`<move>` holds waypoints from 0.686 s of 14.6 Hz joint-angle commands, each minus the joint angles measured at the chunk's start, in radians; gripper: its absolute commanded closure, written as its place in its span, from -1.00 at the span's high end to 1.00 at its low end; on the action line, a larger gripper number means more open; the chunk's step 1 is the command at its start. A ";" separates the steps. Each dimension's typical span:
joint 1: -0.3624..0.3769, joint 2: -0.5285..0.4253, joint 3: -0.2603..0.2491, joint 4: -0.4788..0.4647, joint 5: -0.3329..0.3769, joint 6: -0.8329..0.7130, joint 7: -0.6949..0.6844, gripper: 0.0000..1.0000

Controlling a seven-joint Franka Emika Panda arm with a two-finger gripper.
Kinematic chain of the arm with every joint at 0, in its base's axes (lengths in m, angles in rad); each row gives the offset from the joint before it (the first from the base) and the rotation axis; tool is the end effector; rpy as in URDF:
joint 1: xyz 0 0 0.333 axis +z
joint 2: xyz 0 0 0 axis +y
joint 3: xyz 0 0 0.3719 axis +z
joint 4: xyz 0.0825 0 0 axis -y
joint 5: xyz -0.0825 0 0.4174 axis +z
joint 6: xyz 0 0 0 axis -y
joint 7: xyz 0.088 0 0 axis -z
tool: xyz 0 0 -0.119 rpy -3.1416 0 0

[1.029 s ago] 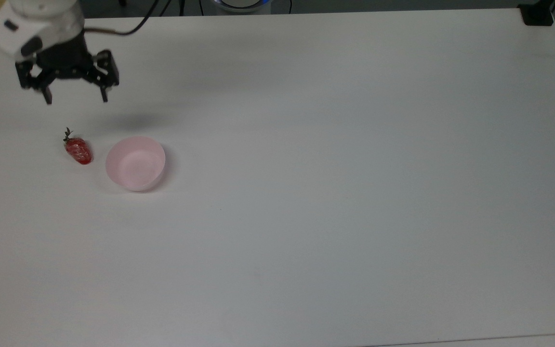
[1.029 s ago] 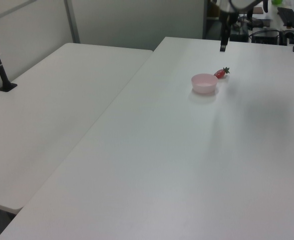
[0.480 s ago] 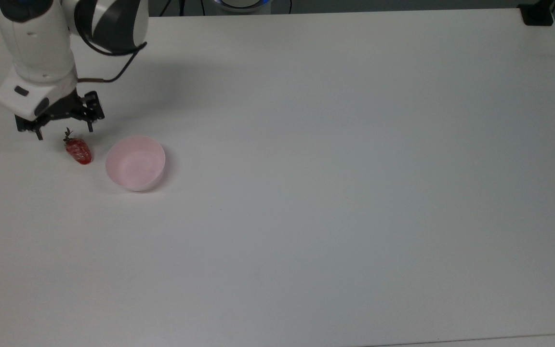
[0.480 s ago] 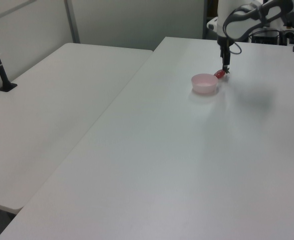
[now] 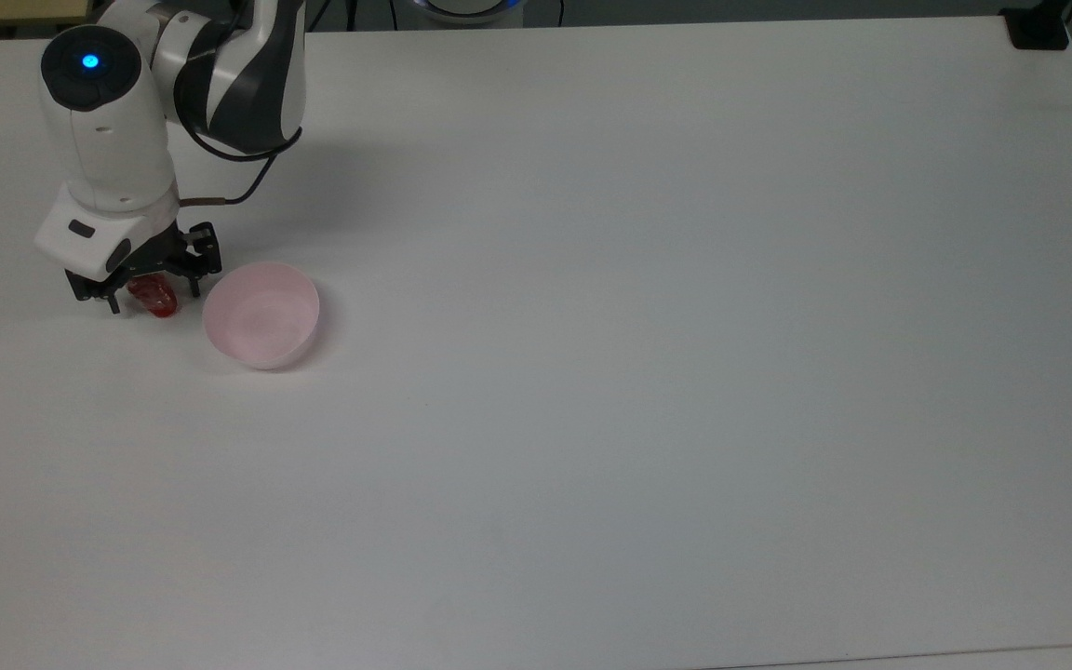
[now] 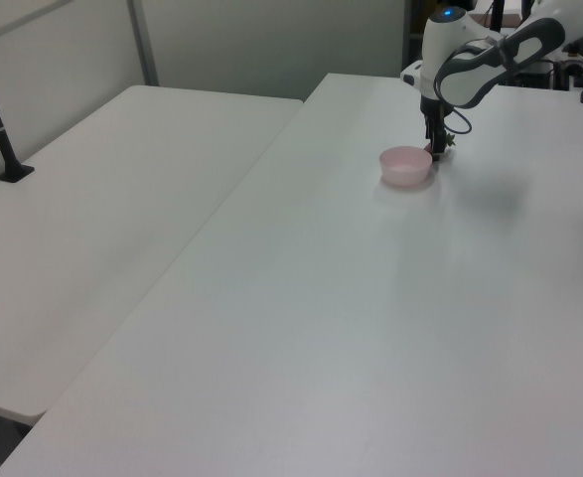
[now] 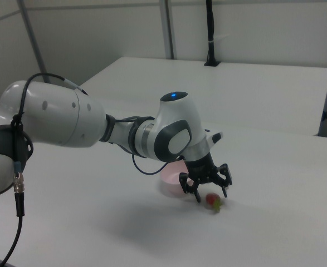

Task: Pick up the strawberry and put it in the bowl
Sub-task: 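Close the gripper on the strawberry and lift it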

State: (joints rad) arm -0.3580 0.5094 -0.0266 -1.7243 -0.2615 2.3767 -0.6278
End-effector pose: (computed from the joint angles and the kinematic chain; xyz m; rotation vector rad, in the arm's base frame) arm 0.6828 -0.2791 0.3210 2.8274 0.6083 0.0341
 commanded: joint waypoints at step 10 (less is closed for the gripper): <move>0.004 -0.086 0.010 0.006 0.036 -0.109 -0.006 -0.49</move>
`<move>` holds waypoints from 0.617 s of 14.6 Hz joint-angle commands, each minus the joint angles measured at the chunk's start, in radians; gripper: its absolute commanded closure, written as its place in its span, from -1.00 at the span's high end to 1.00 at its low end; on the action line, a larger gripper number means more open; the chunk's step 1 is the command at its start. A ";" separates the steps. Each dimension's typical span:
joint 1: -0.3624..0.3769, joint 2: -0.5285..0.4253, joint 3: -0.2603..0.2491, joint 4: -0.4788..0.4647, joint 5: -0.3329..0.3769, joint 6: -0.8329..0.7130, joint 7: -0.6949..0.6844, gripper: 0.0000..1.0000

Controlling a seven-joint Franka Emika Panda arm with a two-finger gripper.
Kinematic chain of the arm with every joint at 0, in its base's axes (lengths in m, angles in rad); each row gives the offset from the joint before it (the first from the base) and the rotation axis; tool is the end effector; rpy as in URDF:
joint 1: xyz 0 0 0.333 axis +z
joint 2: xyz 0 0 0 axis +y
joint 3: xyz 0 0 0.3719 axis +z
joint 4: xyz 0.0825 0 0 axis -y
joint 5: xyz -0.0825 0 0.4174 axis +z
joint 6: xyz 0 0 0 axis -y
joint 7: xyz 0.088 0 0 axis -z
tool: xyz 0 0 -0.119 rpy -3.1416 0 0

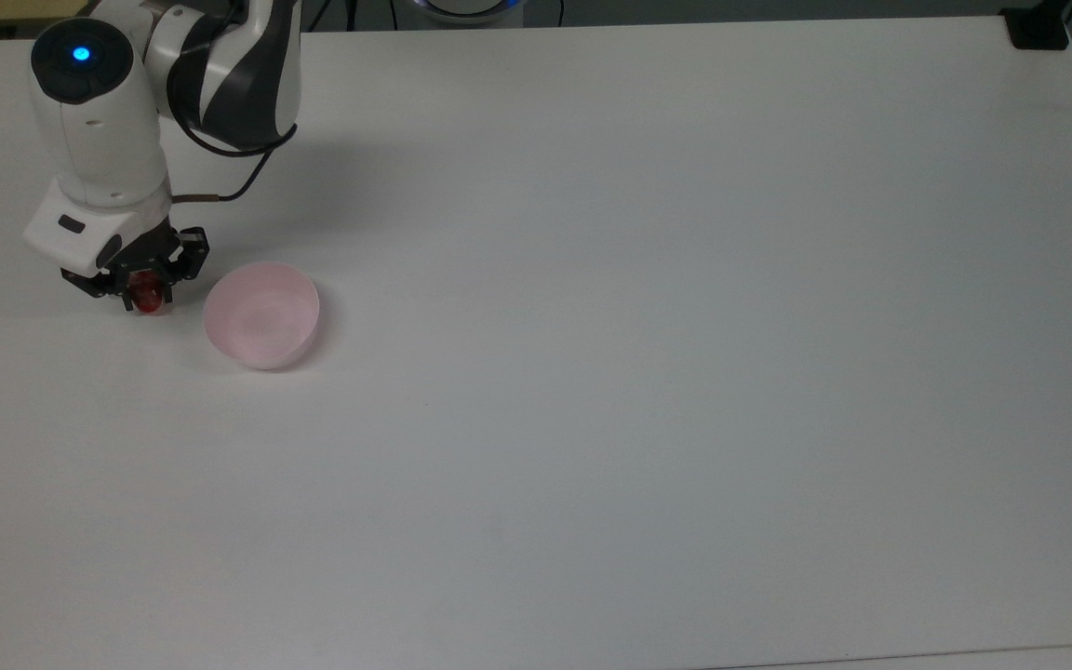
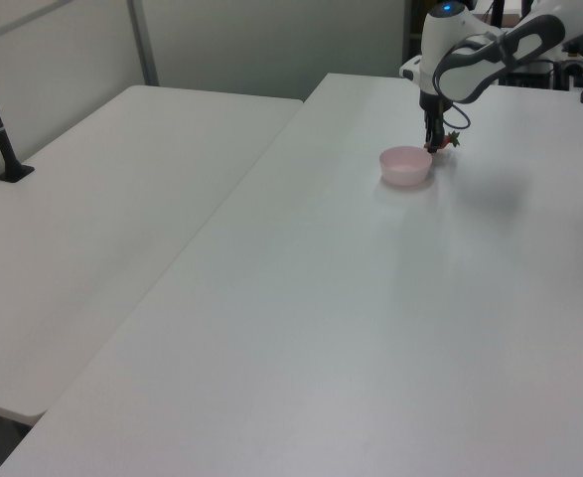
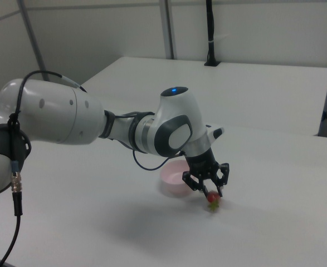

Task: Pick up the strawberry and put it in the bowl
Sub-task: 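Close the gripper on the strawberry and lift it, then carry the strawberry over the pink bowl and open the gripper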

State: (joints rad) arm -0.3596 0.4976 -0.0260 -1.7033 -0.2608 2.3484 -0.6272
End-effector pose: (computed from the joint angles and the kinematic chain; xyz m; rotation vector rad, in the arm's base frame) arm 0.6851 -0.2820 0.3372 2.8241 0.5954 0.0368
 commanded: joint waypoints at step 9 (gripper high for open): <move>0.109 -0.131 0.069 -0.006 0.201 -0.120 0.142 -0.44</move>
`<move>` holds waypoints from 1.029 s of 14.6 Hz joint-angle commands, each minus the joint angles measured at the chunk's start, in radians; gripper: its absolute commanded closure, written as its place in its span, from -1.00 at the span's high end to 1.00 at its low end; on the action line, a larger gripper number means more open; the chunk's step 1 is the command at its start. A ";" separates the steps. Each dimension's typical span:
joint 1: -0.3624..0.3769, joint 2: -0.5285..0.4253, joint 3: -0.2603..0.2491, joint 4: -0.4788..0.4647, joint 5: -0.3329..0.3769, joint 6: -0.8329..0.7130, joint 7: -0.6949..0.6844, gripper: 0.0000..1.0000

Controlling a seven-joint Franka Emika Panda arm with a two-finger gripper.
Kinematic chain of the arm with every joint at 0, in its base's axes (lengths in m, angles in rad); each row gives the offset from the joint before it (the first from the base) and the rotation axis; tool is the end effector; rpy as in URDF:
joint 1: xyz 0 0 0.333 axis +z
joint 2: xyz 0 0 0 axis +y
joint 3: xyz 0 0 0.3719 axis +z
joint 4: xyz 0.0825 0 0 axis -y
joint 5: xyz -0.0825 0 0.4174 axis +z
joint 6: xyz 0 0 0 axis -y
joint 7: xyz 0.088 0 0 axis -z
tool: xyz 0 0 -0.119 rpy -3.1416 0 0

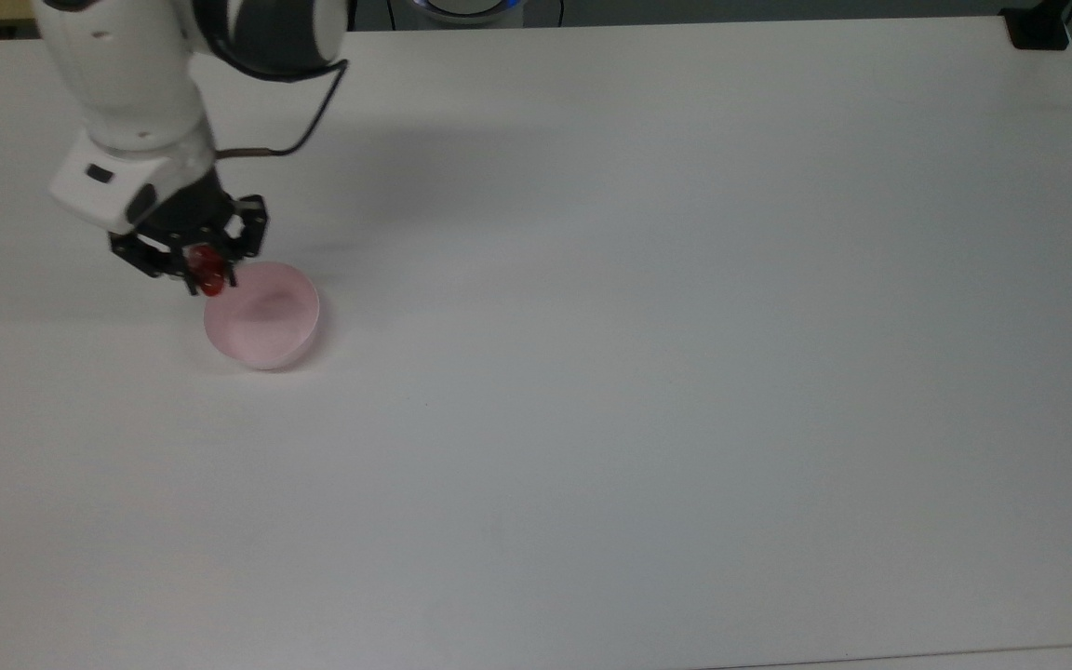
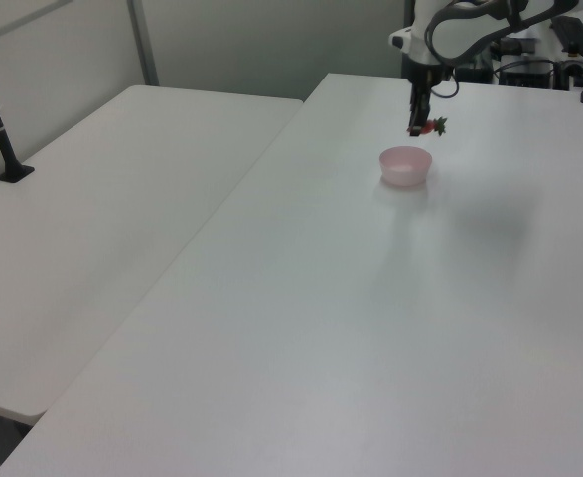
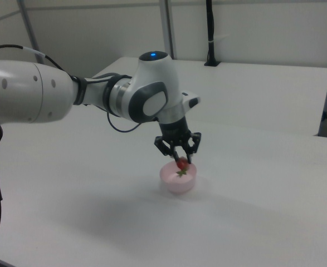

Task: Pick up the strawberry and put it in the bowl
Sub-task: 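Carry the strawberry over the pink bowl and open the gripper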

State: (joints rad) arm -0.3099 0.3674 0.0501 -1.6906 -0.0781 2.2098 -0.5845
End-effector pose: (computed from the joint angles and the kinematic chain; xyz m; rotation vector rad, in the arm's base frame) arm 0.6969 -0.1929 0.4240 2.9802 0.5451 0.1809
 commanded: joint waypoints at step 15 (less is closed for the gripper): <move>0.075 -0.089 -0.006 -0.018 0.014 -0.037 0.267 1.00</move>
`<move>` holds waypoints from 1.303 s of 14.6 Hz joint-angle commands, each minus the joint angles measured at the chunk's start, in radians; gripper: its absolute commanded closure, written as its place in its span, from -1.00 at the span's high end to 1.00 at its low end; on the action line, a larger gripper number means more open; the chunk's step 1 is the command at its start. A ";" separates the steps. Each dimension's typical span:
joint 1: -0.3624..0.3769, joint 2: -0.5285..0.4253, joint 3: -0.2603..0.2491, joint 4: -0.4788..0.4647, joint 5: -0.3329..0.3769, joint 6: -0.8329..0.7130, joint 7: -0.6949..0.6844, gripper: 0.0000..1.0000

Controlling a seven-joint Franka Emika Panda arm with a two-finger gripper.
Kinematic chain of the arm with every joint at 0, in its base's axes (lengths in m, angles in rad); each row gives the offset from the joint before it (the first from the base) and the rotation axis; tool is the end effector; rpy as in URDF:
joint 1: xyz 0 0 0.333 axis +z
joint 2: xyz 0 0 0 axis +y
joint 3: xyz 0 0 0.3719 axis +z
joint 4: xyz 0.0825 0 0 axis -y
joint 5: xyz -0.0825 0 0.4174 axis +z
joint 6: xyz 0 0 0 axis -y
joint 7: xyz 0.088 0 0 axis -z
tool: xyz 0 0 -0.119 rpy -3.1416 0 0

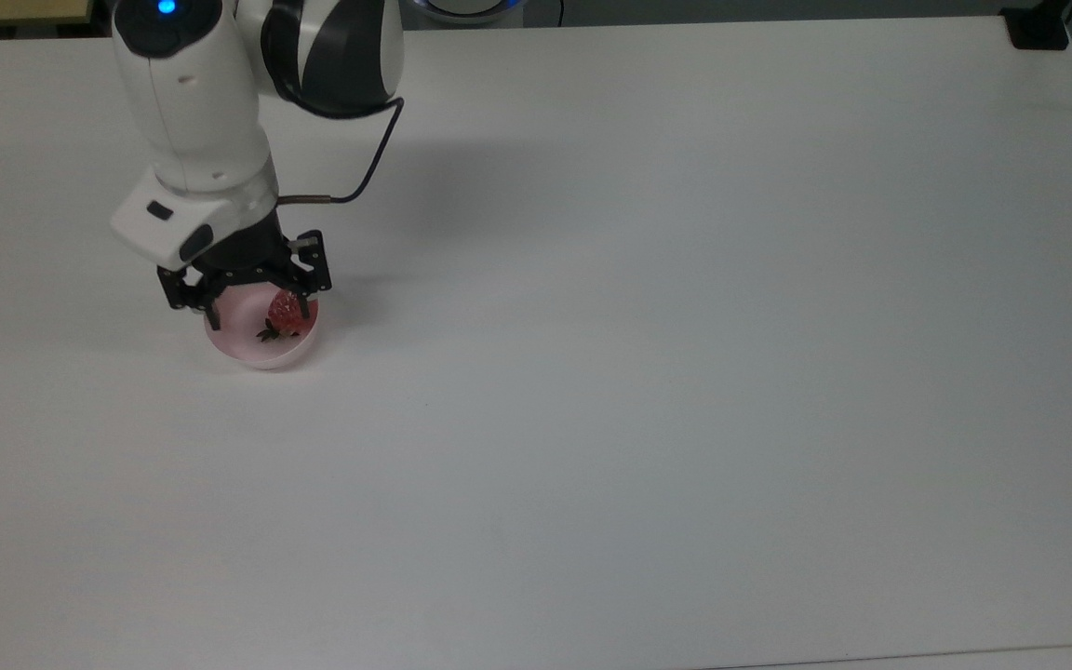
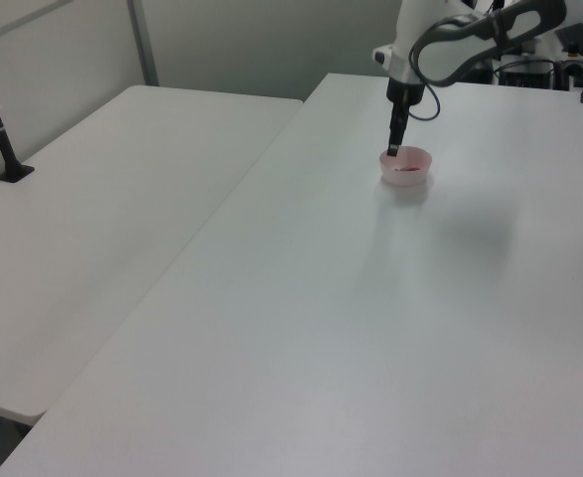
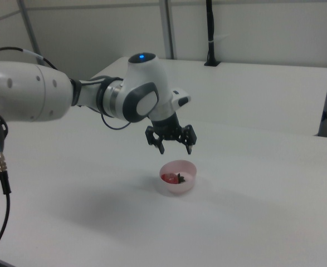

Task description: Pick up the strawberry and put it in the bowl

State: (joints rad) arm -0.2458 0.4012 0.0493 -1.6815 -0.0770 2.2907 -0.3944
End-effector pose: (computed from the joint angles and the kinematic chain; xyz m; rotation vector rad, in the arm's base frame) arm 0.7207 -0.1504 0.4127 3.0043 0.3572 0.2835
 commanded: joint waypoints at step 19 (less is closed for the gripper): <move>0.278 -0.490 -0.065 0.006 0.086 -0.647 0.378 1.00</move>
State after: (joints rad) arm 0.0112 -0.0780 0.0132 -1.6442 0.0005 1.5718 0.0213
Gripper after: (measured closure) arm 0.000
